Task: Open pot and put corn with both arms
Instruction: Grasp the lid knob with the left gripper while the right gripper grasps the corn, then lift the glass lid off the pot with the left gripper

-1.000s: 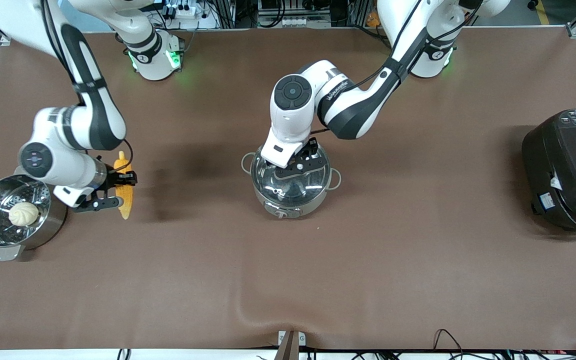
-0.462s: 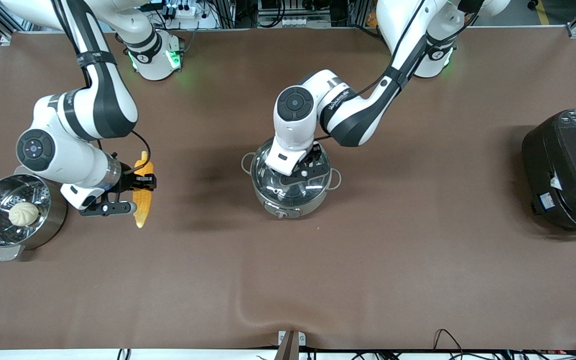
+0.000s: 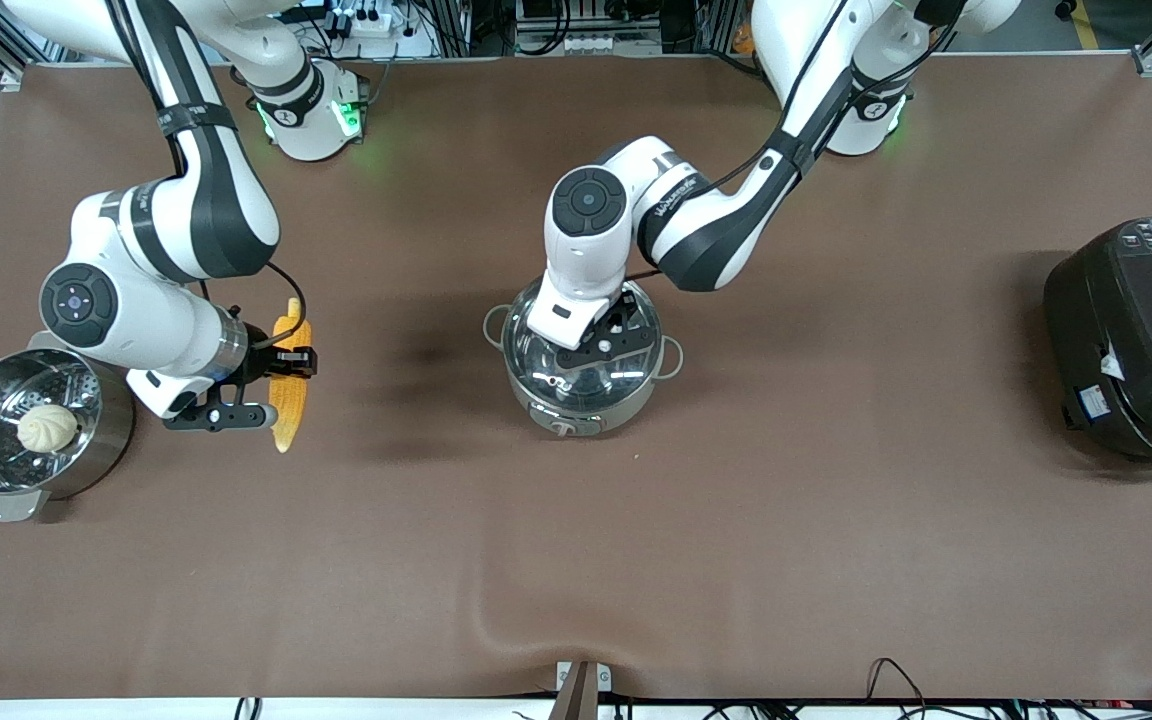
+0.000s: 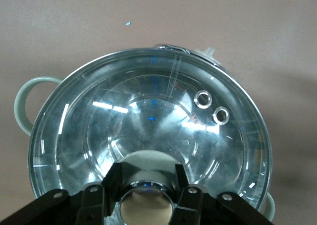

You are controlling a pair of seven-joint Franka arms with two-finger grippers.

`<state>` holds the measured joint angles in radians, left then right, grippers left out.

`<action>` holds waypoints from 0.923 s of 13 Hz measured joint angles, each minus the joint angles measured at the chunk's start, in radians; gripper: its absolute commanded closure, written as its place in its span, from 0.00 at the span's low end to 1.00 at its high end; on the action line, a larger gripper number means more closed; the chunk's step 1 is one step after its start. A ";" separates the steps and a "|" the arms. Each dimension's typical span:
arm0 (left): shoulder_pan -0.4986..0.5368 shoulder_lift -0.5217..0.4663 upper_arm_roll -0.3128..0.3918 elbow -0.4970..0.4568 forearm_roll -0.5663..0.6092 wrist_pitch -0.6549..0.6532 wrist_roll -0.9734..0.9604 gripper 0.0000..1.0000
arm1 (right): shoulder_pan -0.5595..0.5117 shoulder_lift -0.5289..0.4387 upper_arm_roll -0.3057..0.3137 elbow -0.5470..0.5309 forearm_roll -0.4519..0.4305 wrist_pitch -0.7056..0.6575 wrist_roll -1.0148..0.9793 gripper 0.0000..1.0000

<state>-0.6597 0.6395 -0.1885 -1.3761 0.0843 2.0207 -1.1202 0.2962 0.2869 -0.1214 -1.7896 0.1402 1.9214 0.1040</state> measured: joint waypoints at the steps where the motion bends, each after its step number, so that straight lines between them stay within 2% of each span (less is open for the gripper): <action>1: -0.001 0.000 0.001 0.000 0.000 0.000 0.000 1.00 | 0.000 0.000 0.000 0.004 0.000 -0.005 0.002 1.00; 8: 0.004 -0.023 0.004 0.015 0.001 -0.039 0.000 1.00 | 0.001 0.000 0.000 0.036 0.004 -0.009 0.026 1.00; 12: 0.078 -0.164 0.013 0.030 0.008 -0.164 0.042 1.00 | 0.020 0.001 0.002 0.053 0.054 -0.009 0.060 1.00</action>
<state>-0.5813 0.4758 -0.1757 -1.3461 0.0927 1.8569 -1.0779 0.3164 0.2876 -0.1197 -1.7362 0.1945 1.9120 0.1636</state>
